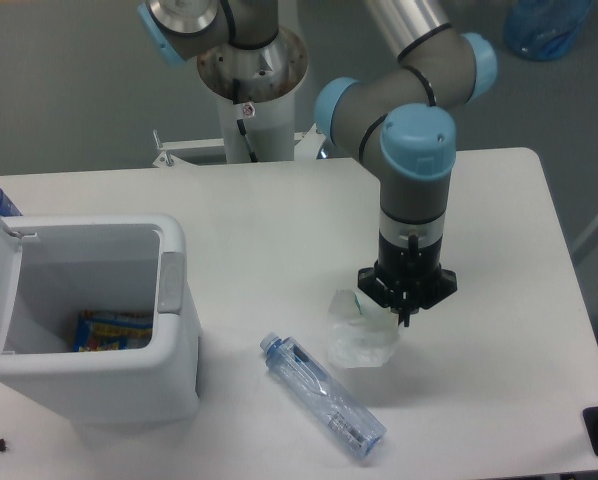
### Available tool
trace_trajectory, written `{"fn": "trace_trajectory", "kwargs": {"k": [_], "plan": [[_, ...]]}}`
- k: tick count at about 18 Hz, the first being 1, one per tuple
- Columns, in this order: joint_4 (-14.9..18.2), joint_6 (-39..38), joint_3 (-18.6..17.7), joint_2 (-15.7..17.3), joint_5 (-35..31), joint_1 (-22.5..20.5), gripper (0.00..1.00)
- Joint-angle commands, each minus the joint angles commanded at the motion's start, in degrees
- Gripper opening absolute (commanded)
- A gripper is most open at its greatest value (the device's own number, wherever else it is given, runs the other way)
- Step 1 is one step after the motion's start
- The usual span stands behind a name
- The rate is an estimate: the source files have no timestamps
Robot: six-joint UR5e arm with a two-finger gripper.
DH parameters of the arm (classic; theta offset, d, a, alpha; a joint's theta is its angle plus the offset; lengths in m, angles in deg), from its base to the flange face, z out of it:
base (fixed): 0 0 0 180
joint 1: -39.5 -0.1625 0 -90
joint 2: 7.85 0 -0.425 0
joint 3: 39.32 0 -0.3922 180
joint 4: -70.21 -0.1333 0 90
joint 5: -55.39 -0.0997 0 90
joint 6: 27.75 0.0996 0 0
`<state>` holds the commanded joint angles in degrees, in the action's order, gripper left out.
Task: Place the trash in the trash can
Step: 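Lower the gripper onto the plastic bag and close on it, then lift the plastic bag and carry it over the white trash bin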
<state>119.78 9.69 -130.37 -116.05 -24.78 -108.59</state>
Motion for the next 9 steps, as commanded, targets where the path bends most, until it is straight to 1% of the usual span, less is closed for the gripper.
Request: {"fn": "trace_trajectory", "kwargs": {"k": [2,5,7,9], "plan": [[-0.1,-1.7,1.2,0.7,2.9,0.0,0.0],[0.1,-10.0,4.6,1.5,7.4,0.1,0.0],[-0.1,-14.6,5.1,2.6,9.8,0.5,0.0],[-0.2,-17.7,5.0,4.9,12.3,1.0,0.0]]}}
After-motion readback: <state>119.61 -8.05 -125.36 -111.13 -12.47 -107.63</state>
